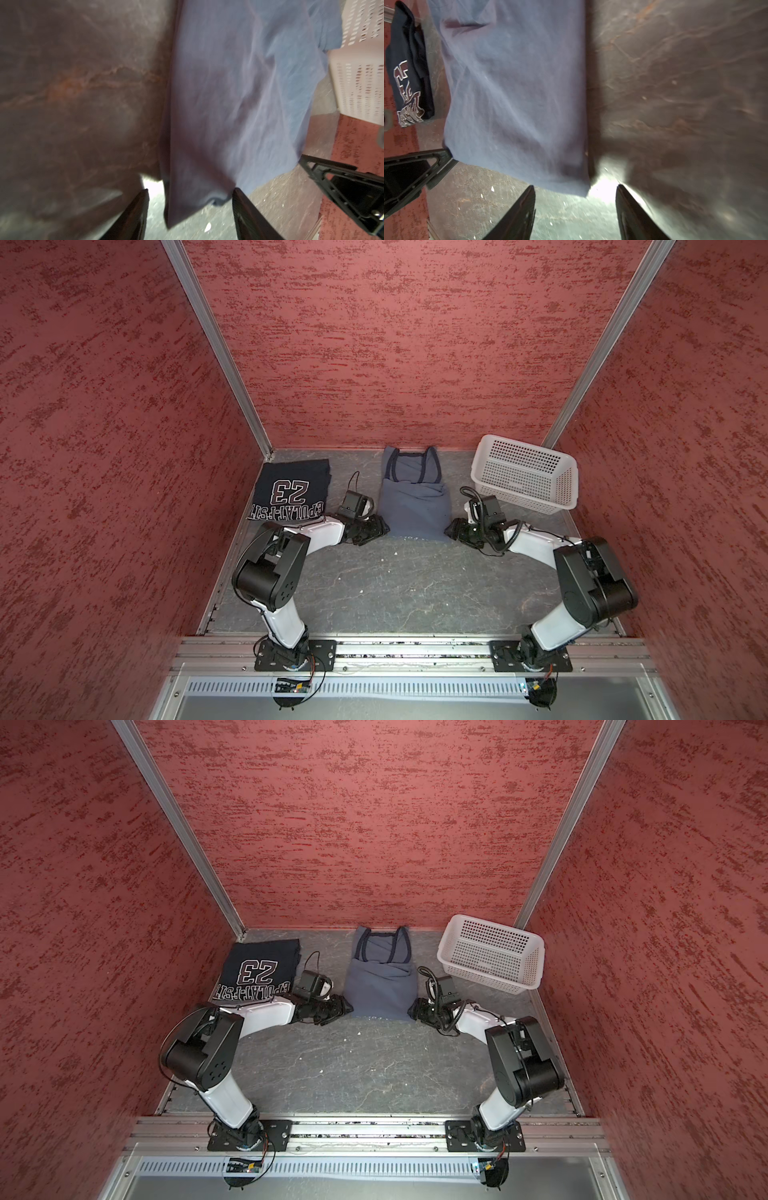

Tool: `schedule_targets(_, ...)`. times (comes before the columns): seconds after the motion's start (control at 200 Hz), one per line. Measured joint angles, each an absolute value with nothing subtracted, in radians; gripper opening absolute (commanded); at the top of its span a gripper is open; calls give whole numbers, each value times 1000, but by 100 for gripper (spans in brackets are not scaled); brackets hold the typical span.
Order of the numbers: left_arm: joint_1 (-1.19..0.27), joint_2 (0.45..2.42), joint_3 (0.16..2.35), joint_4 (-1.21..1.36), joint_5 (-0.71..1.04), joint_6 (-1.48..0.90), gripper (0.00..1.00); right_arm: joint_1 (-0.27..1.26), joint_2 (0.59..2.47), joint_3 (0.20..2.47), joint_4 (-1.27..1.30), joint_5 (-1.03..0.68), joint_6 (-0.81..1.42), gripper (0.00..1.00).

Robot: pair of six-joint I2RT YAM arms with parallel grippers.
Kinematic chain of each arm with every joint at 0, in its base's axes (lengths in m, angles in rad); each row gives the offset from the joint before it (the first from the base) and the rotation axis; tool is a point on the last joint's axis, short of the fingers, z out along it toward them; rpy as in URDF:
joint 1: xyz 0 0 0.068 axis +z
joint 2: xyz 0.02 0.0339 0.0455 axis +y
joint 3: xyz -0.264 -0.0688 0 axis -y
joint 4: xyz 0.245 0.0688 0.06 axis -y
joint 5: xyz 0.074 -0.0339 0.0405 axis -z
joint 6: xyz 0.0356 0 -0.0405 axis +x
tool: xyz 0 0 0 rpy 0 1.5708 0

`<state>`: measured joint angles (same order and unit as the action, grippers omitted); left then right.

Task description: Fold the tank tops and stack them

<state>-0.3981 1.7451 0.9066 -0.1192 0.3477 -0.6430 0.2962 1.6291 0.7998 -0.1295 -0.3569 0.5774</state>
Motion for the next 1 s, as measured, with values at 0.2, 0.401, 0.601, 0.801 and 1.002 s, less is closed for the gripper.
schedule_targets(0.2,-400,1777,902,-47,370,-670,48,319,1682,801,-70,-358,611,44)
schedule_targets(0.401,-418,1777,893,-44,369,-680,23,349,1690,785,-35,-358,650,26)
schedule_targets(0.601,-433,1742,828,-43,363,-689,6,382,1660,769,-52,-339,659,8)
schedule_targets(0.801,-472,1519,729,-84,318,-688,4,417,1467,759,-154,-290,654,4)
schedule_targets(1.002,-584,1186,724,-239,245,-685,5,493,1201,777,-339,-239,663,4)
